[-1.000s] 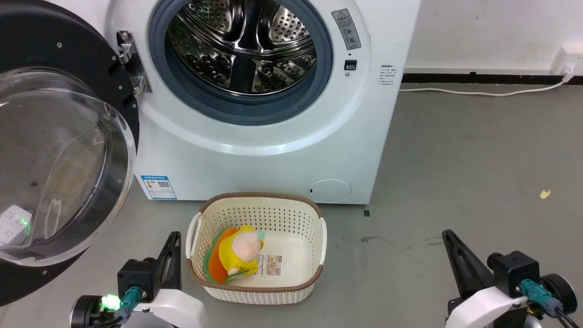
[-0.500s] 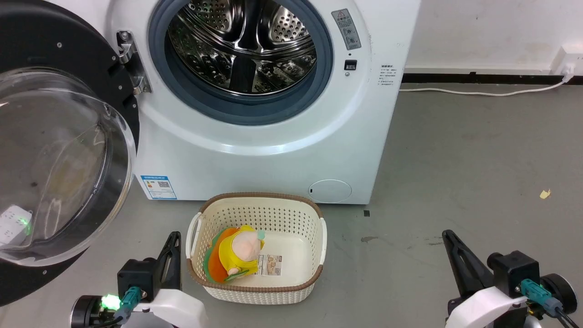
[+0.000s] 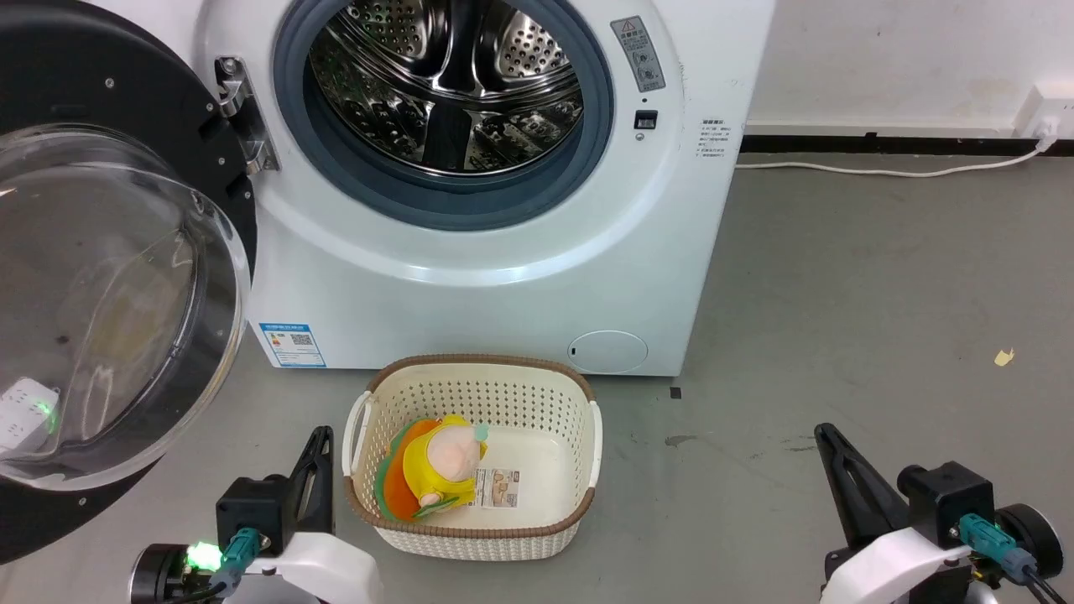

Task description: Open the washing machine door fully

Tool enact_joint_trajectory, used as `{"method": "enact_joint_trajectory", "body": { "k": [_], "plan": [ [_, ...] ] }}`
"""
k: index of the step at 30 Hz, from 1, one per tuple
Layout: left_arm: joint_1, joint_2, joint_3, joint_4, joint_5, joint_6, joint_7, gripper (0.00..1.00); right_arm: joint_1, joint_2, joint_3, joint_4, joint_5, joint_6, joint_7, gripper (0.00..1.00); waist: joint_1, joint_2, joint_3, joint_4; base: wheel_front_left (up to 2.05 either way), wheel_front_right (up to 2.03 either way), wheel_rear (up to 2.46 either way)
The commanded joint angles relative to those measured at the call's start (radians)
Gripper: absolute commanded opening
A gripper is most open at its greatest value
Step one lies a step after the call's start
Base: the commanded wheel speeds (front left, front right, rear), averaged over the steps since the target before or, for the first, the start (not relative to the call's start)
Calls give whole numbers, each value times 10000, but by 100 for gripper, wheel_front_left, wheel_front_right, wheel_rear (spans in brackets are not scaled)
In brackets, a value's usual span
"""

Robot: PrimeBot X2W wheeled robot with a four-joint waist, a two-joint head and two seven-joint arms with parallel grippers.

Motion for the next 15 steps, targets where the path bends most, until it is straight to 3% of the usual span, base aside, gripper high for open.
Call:
{"method": "enact_joint_trajectory", "body": {
  "k": [1,15],
  "plan": [
    [-151,3,9,-39,89,-43,3,0,-135,51,-5,-39,-76,8,7,0,0,0,0,0,0,0,0],
    [-151,3,9,-39,89,-43,3,0,-135,51,-5,-39,-76,8,7,0,0,0,0,0,0,0,0]
  ]
}}
